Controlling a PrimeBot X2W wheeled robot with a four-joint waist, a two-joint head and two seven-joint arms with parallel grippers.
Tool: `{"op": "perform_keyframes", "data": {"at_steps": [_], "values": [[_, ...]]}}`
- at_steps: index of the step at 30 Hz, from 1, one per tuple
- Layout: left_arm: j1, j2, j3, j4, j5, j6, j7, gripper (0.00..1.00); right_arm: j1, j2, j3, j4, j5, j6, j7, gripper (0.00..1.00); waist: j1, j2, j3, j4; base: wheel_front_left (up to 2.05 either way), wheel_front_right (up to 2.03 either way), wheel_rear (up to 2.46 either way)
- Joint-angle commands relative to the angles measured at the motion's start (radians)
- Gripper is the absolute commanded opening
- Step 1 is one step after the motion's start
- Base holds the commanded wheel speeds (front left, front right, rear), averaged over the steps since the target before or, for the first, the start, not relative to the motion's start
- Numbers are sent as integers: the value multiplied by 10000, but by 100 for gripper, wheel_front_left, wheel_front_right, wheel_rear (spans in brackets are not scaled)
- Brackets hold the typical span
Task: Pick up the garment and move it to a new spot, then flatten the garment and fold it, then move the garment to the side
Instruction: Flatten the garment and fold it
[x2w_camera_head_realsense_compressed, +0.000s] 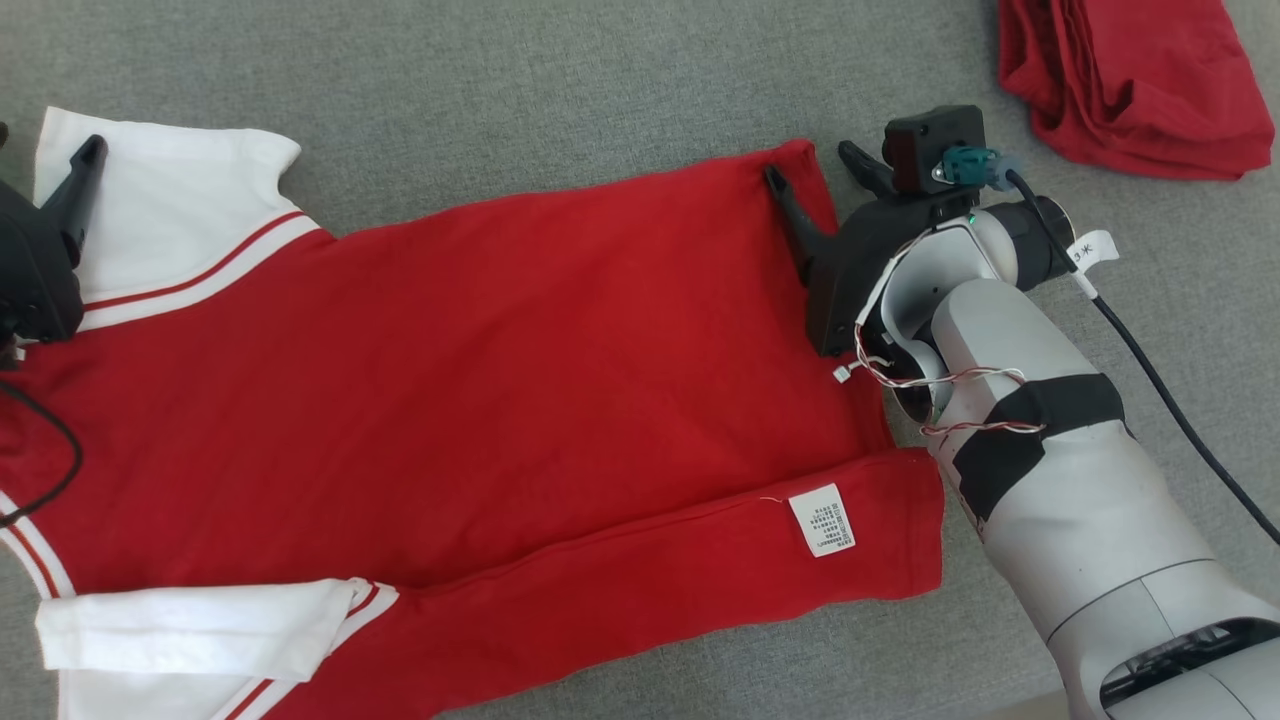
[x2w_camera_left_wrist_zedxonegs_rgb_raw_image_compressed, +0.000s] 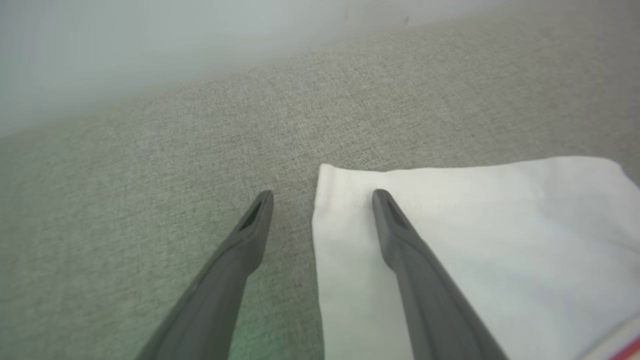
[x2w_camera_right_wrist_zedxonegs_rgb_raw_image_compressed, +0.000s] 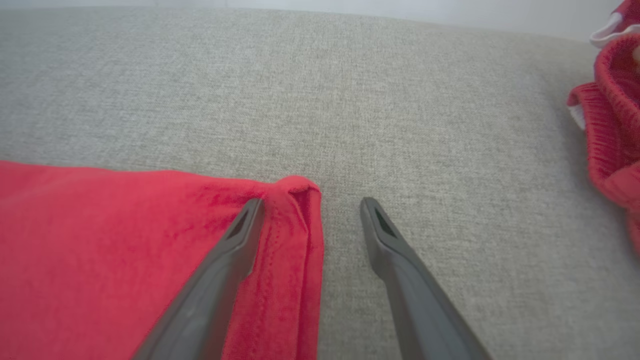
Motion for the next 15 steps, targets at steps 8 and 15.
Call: {"op": "perform_keyframes", "data": {"at_steps": [8, 15], "values": [[-208, -110, -669, 256, -930, 21, 329, 0, -269, 28, 863, 480, 717, -29, 419, 0, -1, -2, 297, -14, 0, 0, 0], [-341, -154, -870, 109, -1369, 21, -274, 0, -727, 10, 799, 706, 595, -29, -247, 0, -1, -2, 113, 120, 0, 0, 0]]}}
